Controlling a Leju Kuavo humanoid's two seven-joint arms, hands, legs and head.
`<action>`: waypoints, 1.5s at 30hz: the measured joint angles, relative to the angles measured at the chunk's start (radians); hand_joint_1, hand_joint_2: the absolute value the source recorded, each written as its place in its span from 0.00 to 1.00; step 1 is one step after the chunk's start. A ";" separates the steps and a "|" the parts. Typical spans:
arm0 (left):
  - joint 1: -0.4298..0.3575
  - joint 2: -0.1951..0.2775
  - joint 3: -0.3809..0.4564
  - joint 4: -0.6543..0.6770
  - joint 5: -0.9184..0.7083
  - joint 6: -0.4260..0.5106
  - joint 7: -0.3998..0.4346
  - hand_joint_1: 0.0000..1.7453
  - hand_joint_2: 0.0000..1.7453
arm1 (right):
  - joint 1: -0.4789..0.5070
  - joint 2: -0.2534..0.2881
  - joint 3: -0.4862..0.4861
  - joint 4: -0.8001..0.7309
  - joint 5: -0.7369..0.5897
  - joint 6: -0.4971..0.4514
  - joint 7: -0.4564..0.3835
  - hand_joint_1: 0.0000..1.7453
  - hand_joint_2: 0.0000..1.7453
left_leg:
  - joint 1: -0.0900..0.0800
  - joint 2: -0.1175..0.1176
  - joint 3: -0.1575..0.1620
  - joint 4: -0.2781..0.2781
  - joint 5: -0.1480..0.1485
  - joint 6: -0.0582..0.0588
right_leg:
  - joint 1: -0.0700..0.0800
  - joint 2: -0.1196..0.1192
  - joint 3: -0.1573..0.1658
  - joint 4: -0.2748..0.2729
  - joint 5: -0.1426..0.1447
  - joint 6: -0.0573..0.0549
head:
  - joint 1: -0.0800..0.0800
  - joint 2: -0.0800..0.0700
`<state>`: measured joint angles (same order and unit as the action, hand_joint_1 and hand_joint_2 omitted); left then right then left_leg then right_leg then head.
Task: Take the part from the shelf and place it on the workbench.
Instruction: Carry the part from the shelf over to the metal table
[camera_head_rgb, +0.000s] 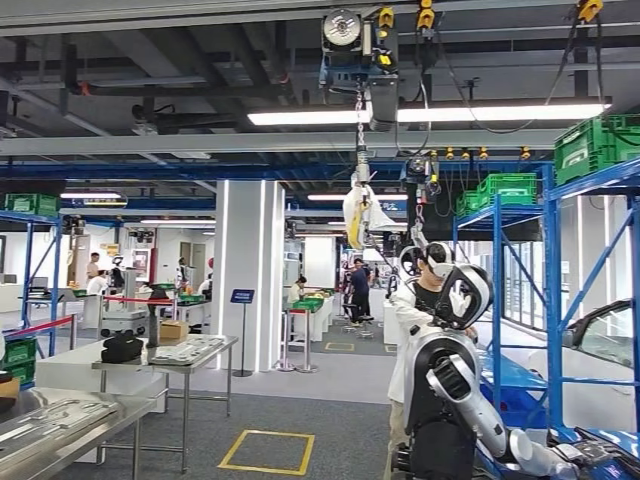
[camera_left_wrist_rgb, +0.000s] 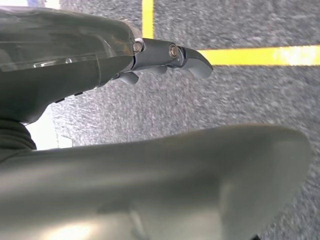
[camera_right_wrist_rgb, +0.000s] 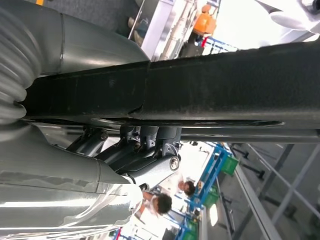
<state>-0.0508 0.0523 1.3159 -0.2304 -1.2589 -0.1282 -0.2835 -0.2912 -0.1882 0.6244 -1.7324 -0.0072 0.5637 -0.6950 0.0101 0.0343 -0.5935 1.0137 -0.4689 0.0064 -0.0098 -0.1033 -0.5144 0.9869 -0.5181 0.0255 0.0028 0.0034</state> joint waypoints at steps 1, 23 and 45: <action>0.001 0.000 0.000 0.000 0.000 0.000 0.001 0.00 1.00 | -0.001 0.000 0.000 0.000 0.000 0.000 0.000 1.00 1.00 | 0.000 -0.009 -0.001 -0.001 0.002 0.007 | -0.003 0.015 -0.004 0.012 -0.013 0.004 | 0.000 0.000; -0.001 -0.008 0.004 0.001 -0.008 -0.003 0.012 0.00 1.00 | -0.003 -0.016 0.007 -0.001 -0.002 0.011 0.000 1.00 1.00 | 0.008 -0.044 -0.144 0.271 -0.106 -0.028 | 0.014 0.070 -0.021 -0.016 0.034 -0.050 | 0.001 0.000; -0.003 -0.005 0.005 0.001 -0.019 -0.005 0.008 0.00 1.00 | -0.001 -0.025 0.008 -0.005 -0.010 0.012 0.000 1.00 1.00 | -0.004 -0.155 -0.004 -0.007 0.013 0.012 | 0.005 0.181 -0.043 0.011 0.032 -0.023 | 0.001 0.000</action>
<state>-0.0540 0.0477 1.3209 -0.2293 -1.2778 -0.1328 -0.2758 -0.2922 -0.2133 0.6323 -1.7374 -0.0169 0.5759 -0.6950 0.0058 -0.1204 -0.5979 1.0066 -0.4557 0.0186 -0.0044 0.0773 -0.5570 0.9982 -0.4865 0.0025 0.0037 0.0035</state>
